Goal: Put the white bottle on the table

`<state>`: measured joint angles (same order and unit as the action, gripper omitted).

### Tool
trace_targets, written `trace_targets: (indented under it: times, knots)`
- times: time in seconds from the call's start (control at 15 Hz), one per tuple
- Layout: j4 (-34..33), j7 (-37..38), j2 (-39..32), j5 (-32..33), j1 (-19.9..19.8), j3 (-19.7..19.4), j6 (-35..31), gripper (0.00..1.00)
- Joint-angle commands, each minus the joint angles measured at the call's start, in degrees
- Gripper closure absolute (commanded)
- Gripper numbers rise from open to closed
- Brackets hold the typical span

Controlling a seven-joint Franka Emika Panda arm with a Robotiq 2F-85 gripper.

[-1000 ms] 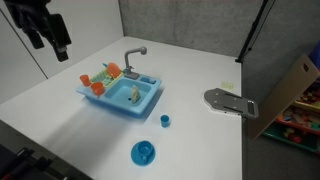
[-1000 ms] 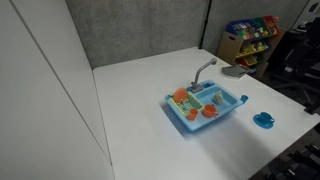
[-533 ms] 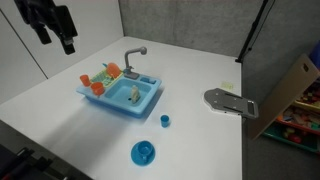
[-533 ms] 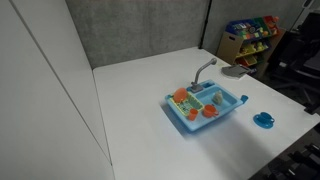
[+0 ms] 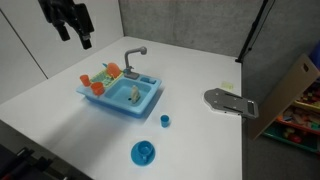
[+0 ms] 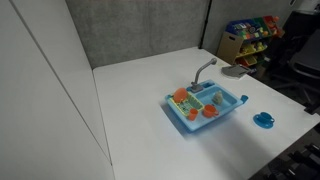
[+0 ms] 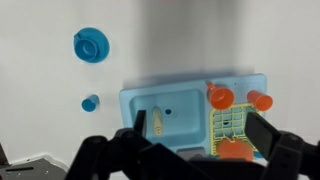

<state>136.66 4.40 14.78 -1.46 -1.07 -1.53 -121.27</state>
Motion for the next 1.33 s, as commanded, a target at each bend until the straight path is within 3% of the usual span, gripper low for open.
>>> trace_targets:
  times: [0.0, 0.33, 0.67, 1.27]
  knots:
    - [-3.9, 2.4, -5.2, 2.3, -0.8, 0.7, -1.9, 0.00]
    - [-6.8, 4.9, -11.0, 6.0, -0.7, 0.7, -5.1, 0.00]
    - [-9.3, 5.8, -16.7, 5.5, -0.1, 0.4, -6.1, 0.00]
    - [-13.5, 14.9, -26.8, 7.6, 1.2, -0.7, -12.2, 0.00]
